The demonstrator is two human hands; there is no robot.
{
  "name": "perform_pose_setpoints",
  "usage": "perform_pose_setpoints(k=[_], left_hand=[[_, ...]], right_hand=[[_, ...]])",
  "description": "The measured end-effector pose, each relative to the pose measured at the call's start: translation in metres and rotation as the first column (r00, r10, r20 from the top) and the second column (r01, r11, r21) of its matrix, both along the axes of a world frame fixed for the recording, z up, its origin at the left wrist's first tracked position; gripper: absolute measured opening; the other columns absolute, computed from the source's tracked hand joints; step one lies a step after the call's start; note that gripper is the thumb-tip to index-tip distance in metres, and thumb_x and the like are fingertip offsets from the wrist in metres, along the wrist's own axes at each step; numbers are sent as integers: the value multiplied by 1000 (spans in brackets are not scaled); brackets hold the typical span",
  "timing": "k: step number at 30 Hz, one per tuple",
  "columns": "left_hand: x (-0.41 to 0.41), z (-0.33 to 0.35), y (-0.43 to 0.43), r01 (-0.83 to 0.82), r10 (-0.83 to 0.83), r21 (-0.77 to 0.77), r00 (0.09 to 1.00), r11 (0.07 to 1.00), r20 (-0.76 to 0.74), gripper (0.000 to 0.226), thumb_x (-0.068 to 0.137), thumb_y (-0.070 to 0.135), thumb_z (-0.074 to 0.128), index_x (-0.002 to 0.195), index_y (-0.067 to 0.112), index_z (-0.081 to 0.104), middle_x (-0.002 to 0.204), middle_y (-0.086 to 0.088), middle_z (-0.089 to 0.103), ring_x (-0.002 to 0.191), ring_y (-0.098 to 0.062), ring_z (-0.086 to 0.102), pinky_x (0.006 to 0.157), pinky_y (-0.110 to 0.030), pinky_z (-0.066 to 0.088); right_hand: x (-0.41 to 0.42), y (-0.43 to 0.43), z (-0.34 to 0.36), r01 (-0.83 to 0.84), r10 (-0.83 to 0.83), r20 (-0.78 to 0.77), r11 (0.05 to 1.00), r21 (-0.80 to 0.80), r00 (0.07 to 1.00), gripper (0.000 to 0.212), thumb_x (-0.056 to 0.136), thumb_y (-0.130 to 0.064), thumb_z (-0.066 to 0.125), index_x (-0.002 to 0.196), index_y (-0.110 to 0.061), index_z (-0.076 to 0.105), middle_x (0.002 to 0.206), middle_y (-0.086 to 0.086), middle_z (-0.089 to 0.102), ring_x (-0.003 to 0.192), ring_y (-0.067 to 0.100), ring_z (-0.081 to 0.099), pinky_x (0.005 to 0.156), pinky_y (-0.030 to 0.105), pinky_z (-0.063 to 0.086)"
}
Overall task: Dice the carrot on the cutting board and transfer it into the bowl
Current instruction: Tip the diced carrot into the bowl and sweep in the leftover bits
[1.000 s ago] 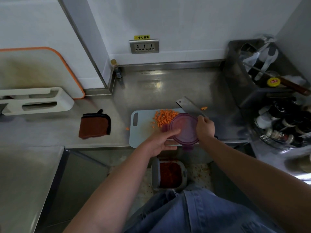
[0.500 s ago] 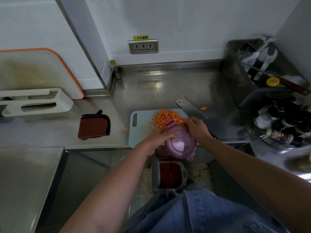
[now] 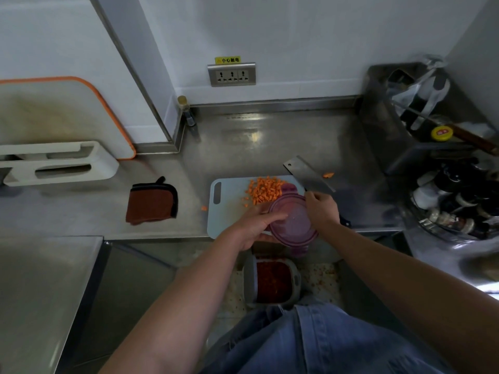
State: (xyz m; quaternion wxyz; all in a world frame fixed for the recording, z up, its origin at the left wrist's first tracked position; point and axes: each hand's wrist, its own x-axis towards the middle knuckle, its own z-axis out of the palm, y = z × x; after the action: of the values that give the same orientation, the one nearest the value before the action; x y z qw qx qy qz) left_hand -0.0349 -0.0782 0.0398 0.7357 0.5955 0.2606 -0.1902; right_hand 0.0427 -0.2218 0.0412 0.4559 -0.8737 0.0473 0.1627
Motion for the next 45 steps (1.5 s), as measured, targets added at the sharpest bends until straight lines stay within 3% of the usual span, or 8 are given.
perform_pose_setpoints(k=[6, 12, 16, 20, 28, 32, 35, 45], left_hand=[[5, -3, 2, -219, 218, -9, 974, 976, -52, 47, 93, 45, 59, 133, 22, 52, 123, -8, 62, 103, -26, 65, 75, -46, 60], [8, 0, 0, -316, 316, -104, 949, 943, -15, 42, 93, 57, 51, 122, 29, 59, 114, -8, 65, 103, -25, 63, 76, -43, 58], [12, 3, -13, -262, 259, -193, 965, 945, -41, 41, 96, 49, 51, 133, 34, 48, 126, -9, 59, 113, -30, 58, 84, -48, 56], [14, 2, -21, -295, 292, -252, 955, 921, -52, 47, 95, 47, 53, 136, 25, 49, 124, -13, 58, 110, -33, 58, 80, -49, 58], [31, 0, -30, -333, 335, -182, 942, 925, -18, 34, 99, 50, 40, 122, 31, 56, 117, -6, 61, 111, -29, 57, 90, -51, 51], [40, -4, -31, -397, 394, -248, 917, 884, -64, 53, 96, 55, 29, 117, 18, 62, 115, -13, 63, 105, -30, 57, 76, -42, 53], [50, -9, -36, -440, 431, -252, 897, 862, -95, 50, 95, 55, 30, 110, 20, 63, 110, -12, 65, 102, -29, 56, 73, -40, 51], [62, -35, -50, -552, 522, -257, 833, 793, -181, 51, 93, 55, 33, 116, 19, 62, 121, -12, 62, 115, -31, 54, 89, -43, 47]], right_hand=[[-3, -6, -5, -373, 406, 341, 914, -161, 848, 65, 77, -58, 32, 126, -22, 54, 125, 1, 54, 119, 22, 43, 98, 38, 27], [-9, -8, -18, -620, 613, 144, 785, 8, 777, 98, 67, -77, 64, 146, -39, 20, 142, -9, 44, 131, 15, 44, 110, 47, 35], [-13, -10, -13, -500, 484, 125, 832, 240, 866, 67, 84, -51, 64, 139, -26, 35, 122, -12, 55, 108, 1, 57, 92, 22, 48], [-9, -11, -12, -431, 407, 143, 863, 264, 902, 38, 95, -47, 52, 125, -23, 48, 113, -3, 60, 103, 12, 61, 87, 28, 50], [23, -28, -6, -2, 16, -42, 946, 325, 999, 47, 103, -47, 29, 116, -11, 57, 99, 8, 62, 73, 14, 60, 49, 19, 50], [57, -54, -14, 306, -251, -195, 885, 351, 948, 48, 103, -43, 29, 125, -9, 54, 108, 12, 61, 84, 20, 58, 61, 23, 46], [77, -75, -25, 462, -377, -277, 794, 396, 884, 31, 103, -32, 36, 106, -8, 56, 74, 10, 54, 48, 10, 51, 40, 16, 37], [111, -124, -75, 505, -370, -444, 829, 239, 816, 8, 91, -9, 61, 92, -3, 55, 77, 13, 61, 55, 17, 60, 41, 22, 50]])
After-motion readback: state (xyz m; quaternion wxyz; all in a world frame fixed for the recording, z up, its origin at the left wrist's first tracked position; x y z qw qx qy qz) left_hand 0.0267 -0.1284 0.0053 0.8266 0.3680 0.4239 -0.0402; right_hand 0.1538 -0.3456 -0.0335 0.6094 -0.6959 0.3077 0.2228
